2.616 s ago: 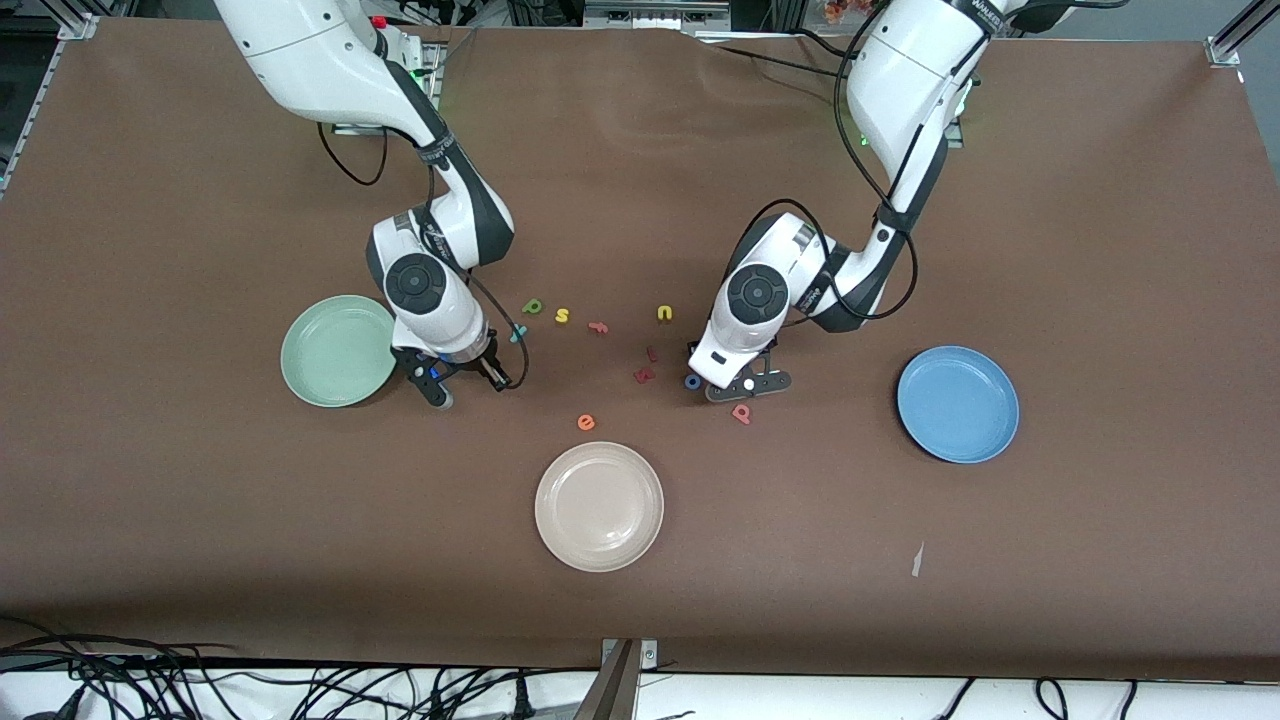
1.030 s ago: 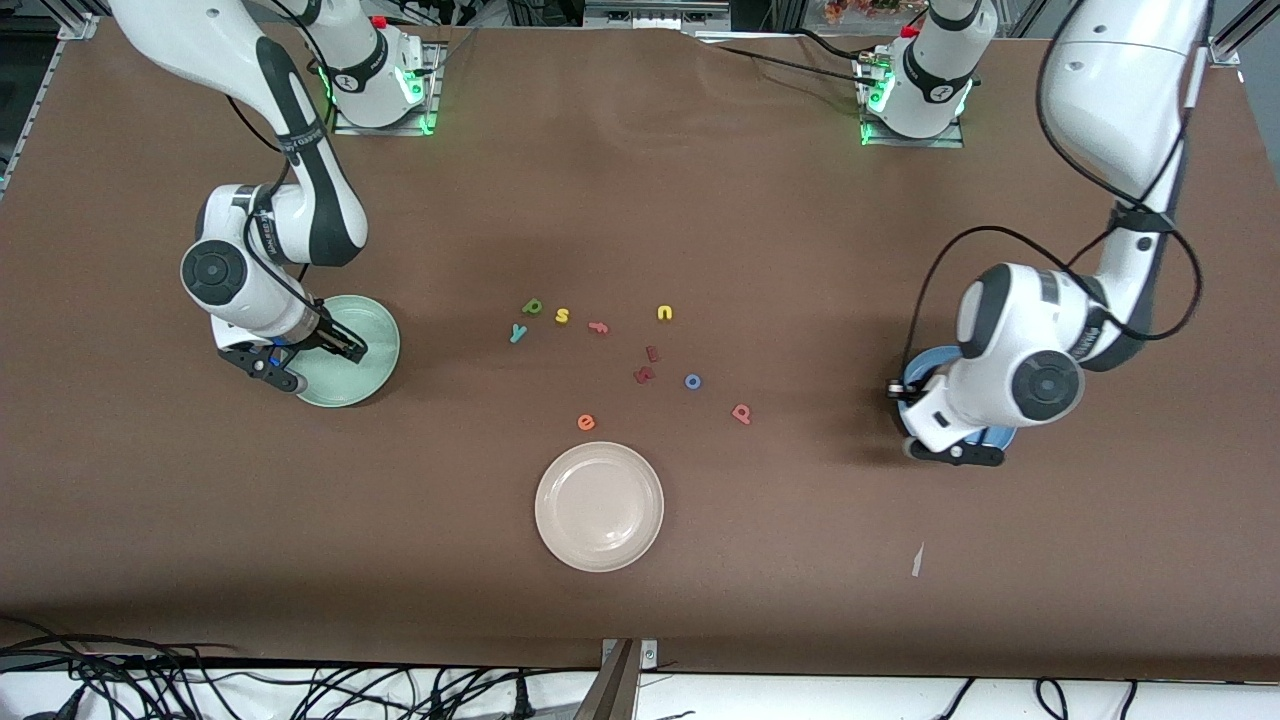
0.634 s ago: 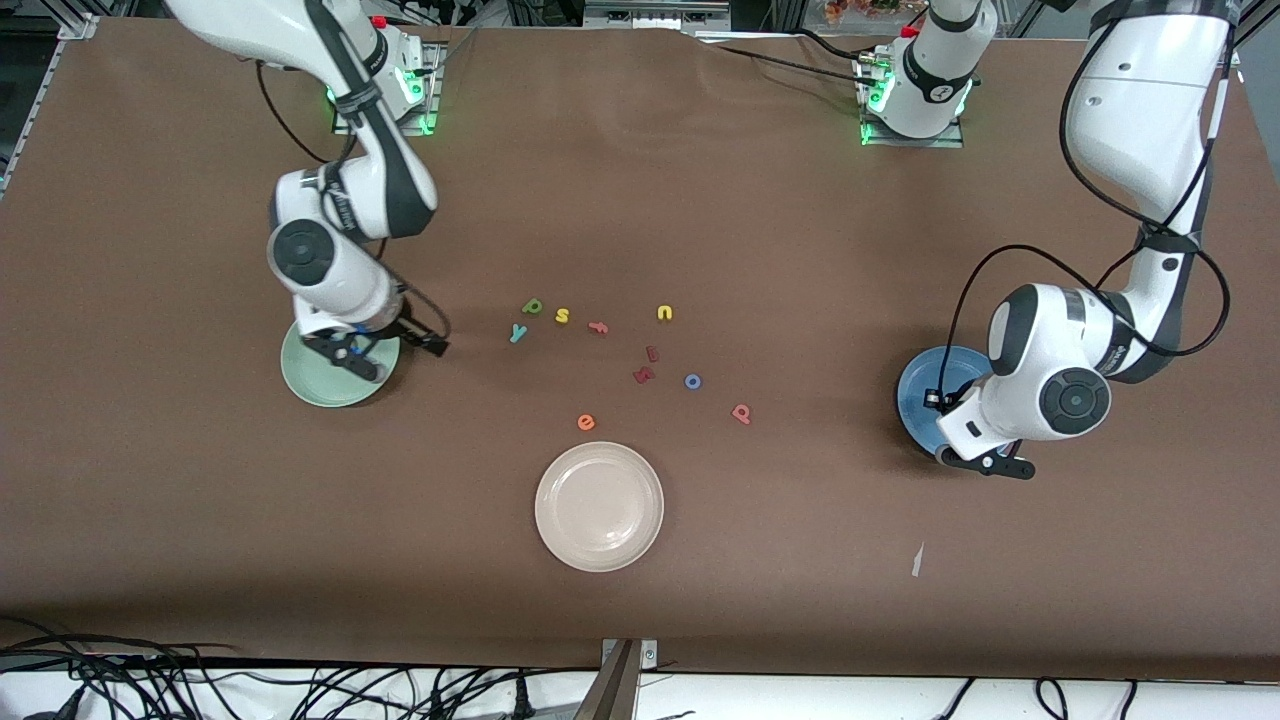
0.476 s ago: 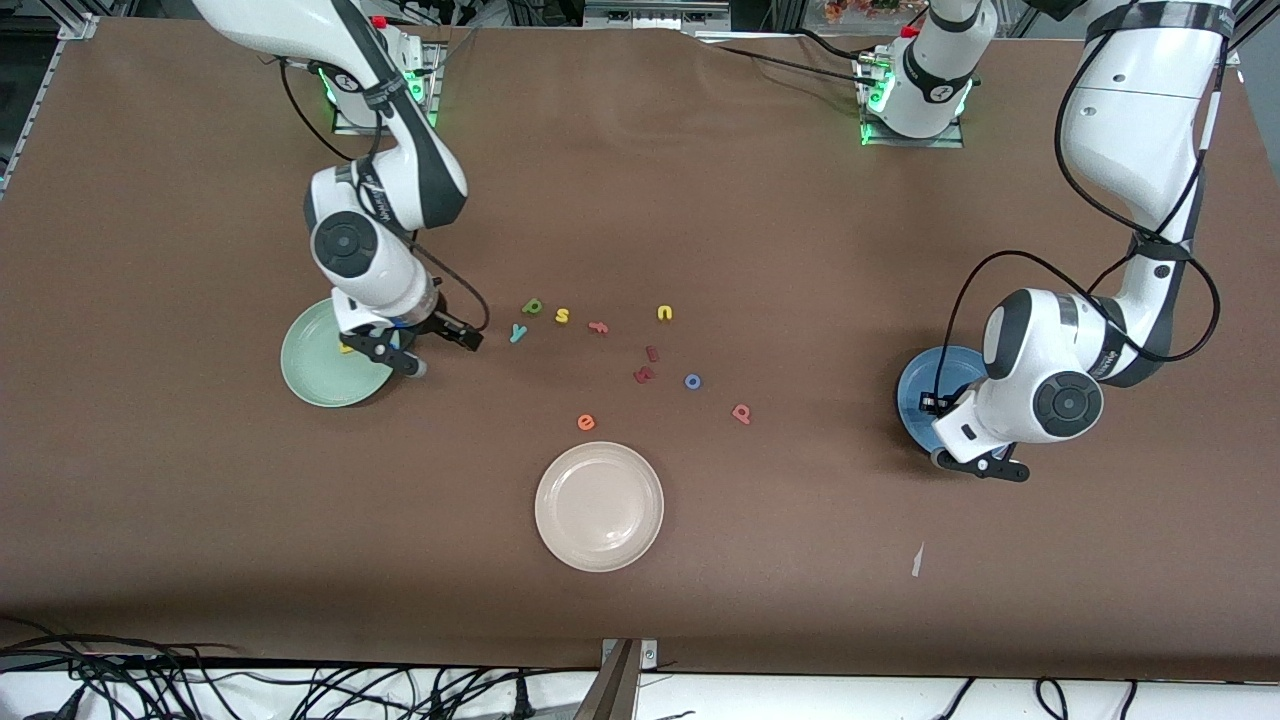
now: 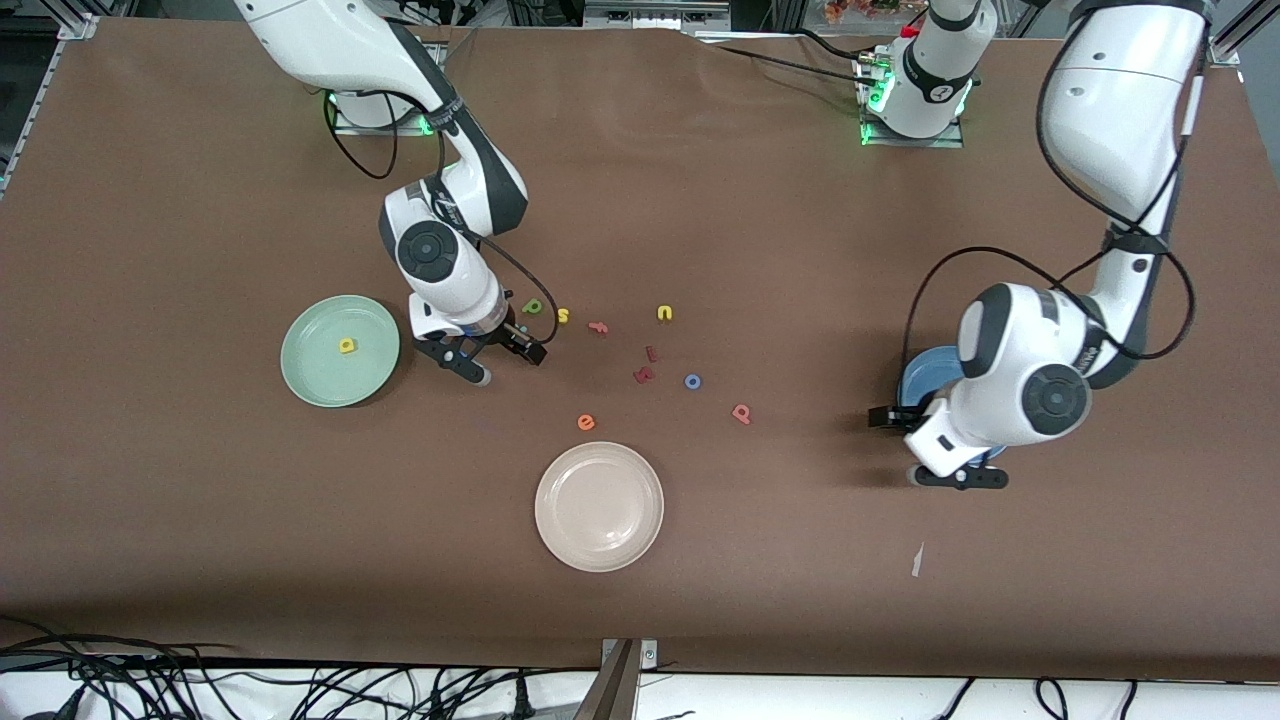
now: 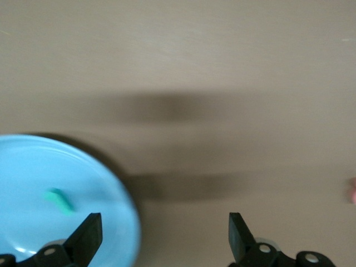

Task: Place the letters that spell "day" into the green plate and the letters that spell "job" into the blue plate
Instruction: 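Reach the right gripper to the teal y while the left gripper reaches the pink d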

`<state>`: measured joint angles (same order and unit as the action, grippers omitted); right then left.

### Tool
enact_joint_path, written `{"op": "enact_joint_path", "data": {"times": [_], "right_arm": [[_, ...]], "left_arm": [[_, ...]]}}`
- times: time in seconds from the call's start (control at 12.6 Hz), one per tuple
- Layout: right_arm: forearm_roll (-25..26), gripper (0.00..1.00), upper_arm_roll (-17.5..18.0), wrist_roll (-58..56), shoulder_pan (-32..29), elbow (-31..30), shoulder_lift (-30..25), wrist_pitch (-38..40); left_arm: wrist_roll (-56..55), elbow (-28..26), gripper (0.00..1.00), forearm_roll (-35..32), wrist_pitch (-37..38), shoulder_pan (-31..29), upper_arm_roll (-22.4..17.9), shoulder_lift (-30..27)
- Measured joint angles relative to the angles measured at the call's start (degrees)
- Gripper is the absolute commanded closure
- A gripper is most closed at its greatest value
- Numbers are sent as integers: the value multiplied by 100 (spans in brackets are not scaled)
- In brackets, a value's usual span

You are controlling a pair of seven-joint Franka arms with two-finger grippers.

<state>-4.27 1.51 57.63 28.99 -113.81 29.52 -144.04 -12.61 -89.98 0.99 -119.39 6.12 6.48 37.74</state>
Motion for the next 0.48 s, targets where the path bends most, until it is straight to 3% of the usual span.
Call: {"op": "enact_joint_path", "data": {"times": [0.24, 0.32, 0.48], "right_arm": [[0, 14, -1, 15, 7, -9, 100, 4], [0, 28, 0, 16, 8, -44, 112, 9], [0, 44, 1, 17, 18, -110, 132, 11]], "left_arm": [[-1432, 73, 0, 23, -1, 692, 13, 35], [-1896, 140, 0, 118, -2, 874, 15, 73], [-2758, 262, 0, 431, -10, 1147, 15, 188]]}}
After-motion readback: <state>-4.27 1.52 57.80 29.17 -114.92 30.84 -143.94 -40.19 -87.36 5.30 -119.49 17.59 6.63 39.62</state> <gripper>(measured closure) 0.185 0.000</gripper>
